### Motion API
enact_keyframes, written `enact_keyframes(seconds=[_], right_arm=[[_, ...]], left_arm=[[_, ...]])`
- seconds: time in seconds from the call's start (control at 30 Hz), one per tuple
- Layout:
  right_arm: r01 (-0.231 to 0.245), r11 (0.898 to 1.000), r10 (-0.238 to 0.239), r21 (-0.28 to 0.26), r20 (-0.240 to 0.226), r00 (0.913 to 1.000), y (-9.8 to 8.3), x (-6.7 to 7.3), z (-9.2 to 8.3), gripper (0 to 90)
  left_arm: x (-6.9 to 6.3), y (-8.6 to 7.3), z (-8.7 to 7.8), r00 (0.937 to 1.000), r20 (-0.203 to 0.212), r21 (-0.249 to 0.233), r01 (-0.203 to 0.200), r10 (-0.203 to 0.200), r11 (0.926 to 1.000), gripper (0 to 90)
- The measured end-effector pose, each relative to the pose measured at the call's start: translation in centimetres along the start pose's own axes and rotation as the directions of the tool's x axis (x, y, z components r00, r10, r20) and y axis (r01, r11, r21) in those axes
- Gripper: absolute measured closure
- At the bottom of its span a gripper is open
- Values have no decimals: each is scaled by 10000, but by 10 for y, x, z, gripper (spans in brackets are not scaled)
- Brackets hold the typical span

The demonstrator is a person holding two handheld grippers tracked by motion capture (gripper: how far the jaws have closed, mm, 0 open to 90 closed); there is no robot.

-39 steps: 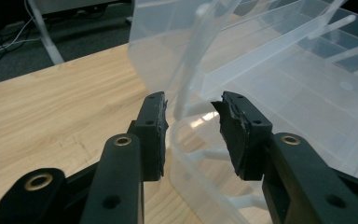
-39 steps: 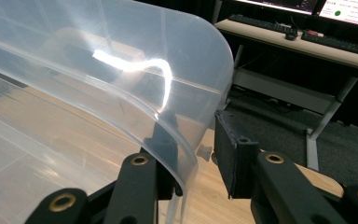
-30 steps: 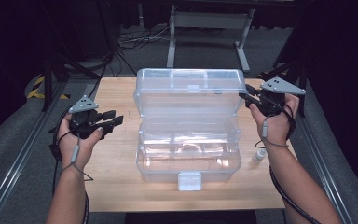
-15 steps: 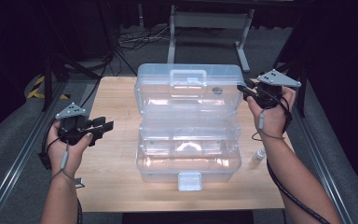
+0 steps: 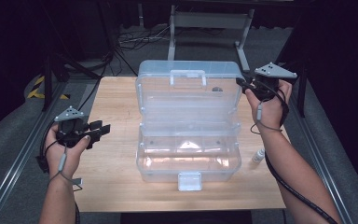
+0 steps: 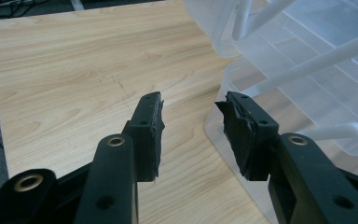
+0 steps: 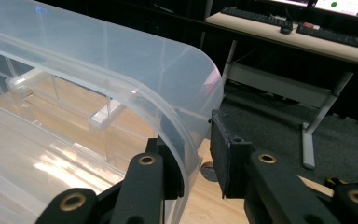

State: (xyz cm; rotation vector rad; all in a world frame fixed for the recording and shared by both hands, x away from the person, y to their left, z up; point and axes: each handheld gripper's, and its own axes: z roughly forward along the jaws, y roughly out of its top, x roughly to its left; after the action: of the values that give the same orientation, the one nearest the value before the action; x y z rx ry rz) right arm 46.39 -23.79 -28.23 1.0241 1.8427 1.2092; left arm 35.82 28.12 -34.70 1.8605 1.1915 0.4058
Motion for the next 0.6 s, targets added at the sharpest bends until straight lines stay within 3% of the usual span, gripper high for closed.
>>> enact_keyframes(seconds=[0.37, 0.6], right_arm=[[-177, 9971, 183, 738, -76, 9998, 8, -10, 18, 769], [-293, 9931, 303, 1134, -70, 9995, 12, -14, 28, 777]], left_arm=[[7, -3, 10, 9995, -300, 379, -99, 110, 9992, 543], [13, -3, 18, 9998, -194, 531, -70, 80, 9986, 539]])
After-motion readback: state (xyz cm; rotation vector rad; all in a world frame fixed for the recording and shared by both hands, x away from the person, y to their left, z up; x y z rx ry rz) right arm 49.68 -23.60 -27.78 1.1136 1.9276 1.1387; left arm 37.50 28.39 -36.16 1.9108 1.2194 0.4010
